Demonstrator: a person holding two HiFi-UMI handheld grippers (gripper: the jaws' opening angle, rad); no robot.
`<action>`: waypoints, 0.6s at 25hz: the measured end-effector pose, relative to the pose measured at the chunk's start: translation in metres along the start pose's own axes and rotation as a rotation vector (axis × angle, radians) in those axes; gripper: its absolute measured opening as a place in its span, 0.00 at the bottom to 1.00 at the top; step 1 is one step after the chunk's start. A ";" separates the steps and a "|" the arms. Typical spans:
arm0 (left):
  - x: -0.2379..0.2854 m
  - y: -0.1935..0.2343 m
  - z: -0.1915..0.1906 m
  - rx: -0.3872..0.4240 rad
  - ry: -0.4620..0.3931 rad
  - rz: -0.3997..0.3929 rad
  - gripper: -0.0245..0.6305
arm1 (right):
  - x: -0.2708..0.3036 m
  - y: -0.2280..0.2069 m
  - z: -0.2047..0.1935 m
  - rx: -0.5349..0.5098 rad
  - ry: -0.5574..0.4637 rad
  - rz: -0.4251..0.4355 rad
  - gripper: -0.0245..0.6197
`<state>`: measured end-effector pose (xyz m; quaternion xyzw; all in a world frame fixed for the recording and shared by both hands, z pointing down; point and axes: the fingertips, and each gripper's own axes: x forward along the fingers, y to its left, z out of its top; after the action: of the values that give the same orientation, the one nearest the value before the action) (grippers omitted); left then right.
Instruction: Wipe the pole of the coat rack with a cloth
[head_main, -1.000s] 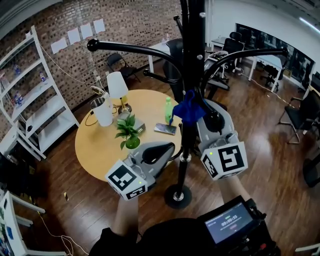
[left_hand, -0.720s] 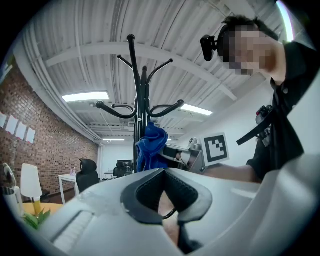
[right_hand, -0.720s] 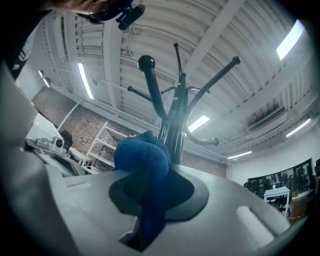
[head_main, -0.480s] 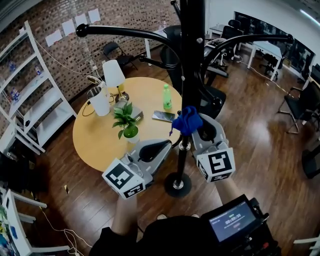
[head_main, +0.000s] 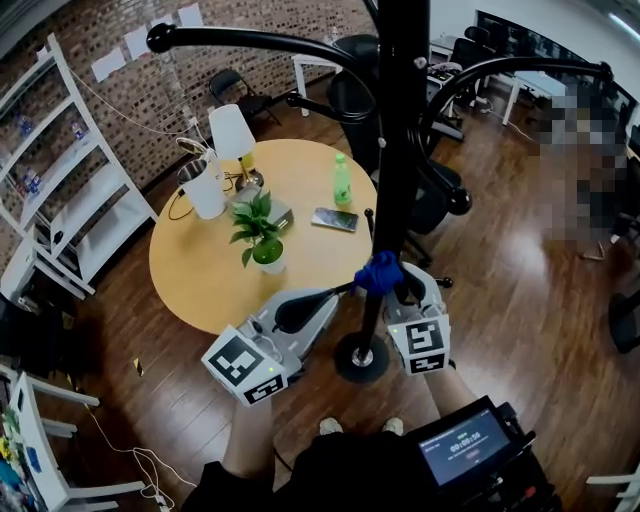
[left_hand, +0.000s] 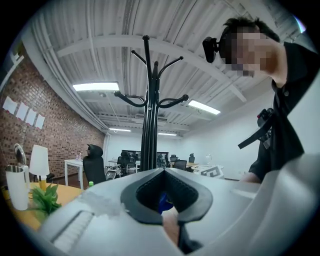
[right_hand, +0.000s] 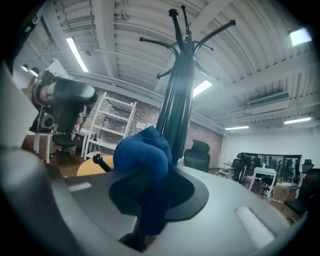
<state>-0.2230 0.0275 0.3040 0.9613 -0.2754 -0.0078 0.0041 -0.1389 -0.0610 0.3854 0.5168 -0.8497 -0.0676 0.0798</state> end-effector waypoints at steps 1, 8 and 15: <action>-0.002 0.000 -0.002 -0.007 0.004 0.002 0.04 | 0.001 0.002 -0.010 0.010 0.020 -0.001 0.12; -0.006 0.004 -0.022 -0.041 0.037 0.012 0.04 | 0.006 0.012 -0.075 0.055 0.149 0.004 0.12; 0.002 0.010 -0.026 -0.046 0.038 0.002 0.04 | 0.007 0.013 -0.073 0.056 0.189 0.024 0.12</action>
<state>-0.2266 0.0180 0.3297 0.9606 -0.2762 0.0042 0.0315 -0.1380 -0.0634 0.4595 0.5126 -0.8461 0.0063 0.1460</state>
